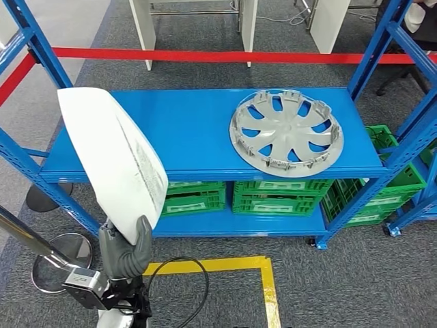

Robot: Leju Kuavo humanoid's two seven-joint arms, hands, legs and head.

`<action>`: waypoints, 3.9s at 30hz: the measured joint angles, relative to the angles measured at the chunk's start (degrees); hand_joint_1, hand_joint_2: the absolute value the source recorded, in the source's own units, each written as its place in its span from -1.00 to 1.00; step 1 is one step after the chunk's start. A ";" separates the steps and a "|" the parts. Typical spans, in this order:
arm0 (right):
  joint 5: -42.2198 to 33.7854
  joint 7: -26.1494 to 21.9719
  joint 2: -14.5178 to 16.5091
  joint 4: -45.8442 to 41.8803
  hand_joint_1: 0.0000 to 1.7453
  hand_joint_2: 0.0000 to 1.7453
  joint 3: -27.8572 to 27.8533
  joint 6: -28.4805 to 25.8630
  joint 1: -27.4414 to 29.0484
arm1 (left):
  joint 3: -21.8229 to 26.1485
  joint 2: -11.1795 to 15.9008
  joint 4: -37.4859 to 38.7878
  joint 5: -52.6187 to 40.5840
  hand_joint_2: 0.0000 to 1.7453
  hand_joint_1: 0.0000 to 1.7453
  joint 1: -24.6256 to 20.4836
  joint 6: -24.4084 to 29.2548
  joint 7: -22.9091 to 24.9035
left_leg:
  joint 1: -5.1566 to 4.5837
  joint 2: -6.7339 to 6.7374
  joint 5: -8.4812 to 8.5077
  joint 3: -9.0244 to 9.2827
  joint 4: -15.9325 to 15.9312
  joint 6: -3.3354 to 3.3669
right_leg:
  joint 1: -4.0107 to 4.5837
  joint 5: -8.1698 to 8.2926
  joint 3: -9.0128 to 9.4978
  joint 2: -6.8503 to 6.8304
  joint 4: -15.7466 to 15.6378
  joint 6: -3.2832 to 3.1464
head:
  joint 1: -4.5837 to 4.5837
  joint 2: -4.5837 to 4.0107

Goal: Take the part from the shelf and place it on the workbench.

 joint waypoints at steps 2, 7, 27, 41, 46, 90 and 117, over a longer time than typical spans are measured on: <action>0.17 -0.22 -0.05 0.00 -1.00 -1.00 -0.10 0.05 0.03 | -0.08 0.05 0.05 -0.22 1.00 1.00 0.07 0.31 0.00 | 0.08 0.00 0.12 -0.55 0.55 -0.17 | -0.08 2.46 3.54 -0.02 -4.66 0.12 | 0.02 0.00; -0.33 0.64 -0.09 -0.01 -1.00 -1.00 -0.65 1.54 -0.12 | -0.56 0.31 0.05 -0.94 1.00 1.00 -0.03 1.31 0.00 | -0.19 -0.05 0.14 -1.84 2.17 -1.37 | 0.15 4.49 9.74 0.19 -15.06 -1.12 | -0.06 0.00; 0.26 -1.79 0.07 -0.02 -1.00 -1.00 -2.52 1.58 -0.06 | -1.09 0.63 0.05 1.43 1.00 1.00 0.25 -3.76 -0.03 | 0.74 0.00 1.46 -2.35 1.17 -0.66 | -0.10 2.19 4.92 0.05 -10.11 -0.31 | -0.34 0.00; 1.69 -4.26 0.26 -0.18 -1.00 -1.00 -2.91 -5.89 -0.09 | -1.03 0.81 -0.43 1.05 1.00 1.00 0.68 -2.83 -0.02 | 0.05 -0.21 3.53 -8.40 4.18 -2.73 | 0.20 2.90 12.90 -0.14 -17.09 -3.01 | -0.51 0.00; 1.16 -4.05 0.37 -0.20 -1.00 -1.00 -3.63 -3.54 -0.04 | -1.10 0.97 -0.58 0.93 1.00 1.00 0.88 -2.72 -0.02 | 0.50 -0.27 -6.52 -9.54 18.20 -3.85 | 0.25 6.05 9.46 -0.55 -16.76 -3.61 | -0.87 0.00; 3.83 -5.28 0.60 -0.42 -1.00 -1.00 -4.78 1.90 -0.14 | -1.75 0.80 -1.34 1.41 1.00 1.00 0.27 -4.06 -0.22 | 0.02 0.07 2.27 -2.41 -0.27 0.27 | 0.70 -2.81 8.80 -1.12 -7.89 -1.53 | -0.67 0.00; 9.74 -2.87 0.37 -0.38 -1.00 -1.00 -4.42 5.56 0.04 | -2.07 1.69 -4.46 -0.54 1.00 1.00 2.62 2.08 -0.20 | -0.49 2.77 1.64 -4.02 2.08 -1.05 | 0.21 2.80 10.86 -7.02 -15.02 -1.50 | -1.70 0.00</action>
